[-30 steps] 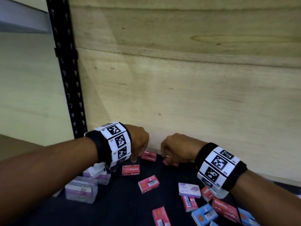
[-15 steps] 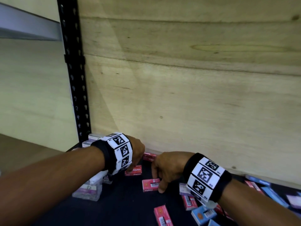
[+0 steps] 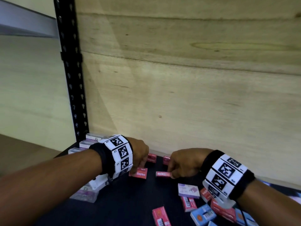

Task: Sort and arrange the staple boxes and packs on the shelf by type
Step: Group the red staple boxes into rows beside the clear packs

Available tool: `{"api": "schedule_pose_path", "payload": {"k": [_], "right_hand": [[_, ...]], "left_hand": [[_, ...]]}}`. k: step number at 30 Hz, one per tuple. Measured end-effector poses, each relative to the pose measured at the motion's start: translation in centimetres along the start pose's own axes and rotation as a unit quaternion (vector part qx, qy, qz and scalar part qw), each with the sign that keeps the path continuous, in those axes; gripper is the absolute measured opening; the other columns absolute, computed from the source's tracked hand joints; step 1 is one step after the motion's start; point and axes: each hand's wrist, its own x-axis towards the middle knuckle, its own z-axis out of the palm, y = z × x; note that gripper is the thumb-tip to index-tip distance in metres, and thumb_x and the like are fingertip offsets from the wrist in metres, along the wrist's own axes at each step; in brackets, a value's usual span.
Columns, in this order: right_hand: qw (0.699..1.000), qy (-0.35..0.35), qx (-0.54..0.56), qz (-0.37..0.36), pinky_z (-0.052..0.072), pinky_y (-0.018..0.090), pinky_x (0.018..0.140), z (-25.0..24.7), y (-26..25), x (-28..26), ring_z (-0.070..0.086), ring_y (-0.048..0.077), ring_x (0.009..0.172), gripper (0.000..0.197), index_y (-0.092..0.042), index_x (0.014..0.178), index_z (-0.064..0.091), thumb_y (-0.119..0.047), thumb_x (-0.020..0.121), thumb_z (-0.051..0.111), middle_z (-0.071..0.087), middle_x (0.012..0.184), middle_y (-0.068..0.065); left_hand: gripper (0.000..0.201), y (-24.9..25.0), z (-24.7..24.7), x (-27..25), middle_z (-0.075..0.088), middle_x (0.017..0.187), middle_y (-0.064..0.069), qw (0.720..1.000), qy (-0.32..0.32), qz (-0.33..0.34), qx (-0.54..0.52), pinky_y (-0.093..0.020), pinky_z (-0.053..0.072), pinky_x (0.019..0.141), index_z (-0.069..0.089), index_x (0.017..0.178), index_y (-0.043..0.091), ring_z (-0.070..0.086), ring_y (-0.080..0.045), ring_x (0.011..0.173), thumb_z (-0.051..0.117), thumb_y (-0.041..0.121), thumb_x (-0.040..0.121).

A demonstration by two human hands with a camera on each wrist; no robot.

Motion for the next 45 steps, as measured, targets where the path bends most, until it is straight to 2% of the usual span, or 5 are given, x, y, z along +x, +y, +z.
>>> {"api": "schedule_pose_path", "payload": {"k": [5, 24, 35, 41, 45], "right_hand": [[0.999, 0.013, 0.023, 0.021, 0.051, 0.03, 0.084, 0.1, 0.7, -0.4, 0.064, 0.014, 0.087, 0.02, -0.02, 0.101, 0.072, -0.025, 0.098, 0.053, 0.069, 0.092, -0.006], [0.981, 0.016, 0.176, 0.079, 0.057, 0.023, 0.071, 0.5, 1.1, -0.5, 0.066, 0.01, 0.071, 0.023, -0.005, 0.112, 0.066, -0.016, 0.101, 0.049, 0.075, 0.101, 0.001], [0.967, 0.023, 0.239, 0.09, 0.059, 0.036, 0.083, 1.0, 1.2, 0.0, 0.067, 0.017, 0.075, 0.021, -0.001, 0.112, 0.06, -0.01, 0.102, 0.044, 0.073, 0.091, 0.005], [0.966, 0.027, 0.242, 0.091, 0.06, 0.038, 0.086, 1.2, 1.3, 0.0, 0.071, 0.021, 0.086, 0.019, -0.002, 0.109, 0.063, -0.012, 0.102, 0.048, 0.075, 0.099, 0.008], [0.962, 0.031, 0.255, 0.09, 0.059, 0.039, 0.088, 1.3, 1.5, -0.1, 0.072, 0.026, 0.099, 0.023, 0.0, 0.113, 0.063, -0.014, 0.102, 0.049, 0.075, 0.104, 0.011]], "left_hand": [[0.036, 0.8, -0.7, -0.3, 0.072, 0.108, -0.006, 0.998, 0.052, 0.008, -0.019, -0.002, 0.036, 0.037, 0.07, 0.115, 0.008, 0.044, 0.009, 0.04, 0.078, 0.008, 0.079], [0.031, 0.5, 1.9, -0.1, 0.065, 0.112, -0.003, 0.99, 0.128, -0.045, 0.034, -0.021, 0.038, 0.07, 0.063, 0.121, 0.014, 0.048, -0.01, 0.082, 0.062, 0.02, 0.091], [0.029, 0.9, 2.0, 0.3, 0.034, 0.068, 0.012, 0.989, 0.143, -0.032, 0.013, -0.008, 0.024, 0.045, 0.06, 0.123, 0.01, 0.045, -0.008, 0.07, 0.058, 0.017, 0.095], [0.038, 1.0, 2.0, 1.3, 0.033, 0.068, 0.011, 0.988, 0.146, -0.052, 0.003, -0.009, 0.027, 0.041, 0.032, 0.069, 0.027, 0.031, 0.0, 0.053, 0.056, 0.017, 0.096], [0.029, 1.2, 2.1, 1.5, 0.033, 0.068, 0.011, 0.987, 0.147, -0.057, 0.016, -0.015, 0.029, 0.047, 0.038, 0.075, 0.028, 0.03, 0.0, 0.053, 0.058, 0.021, 0.095]]}}
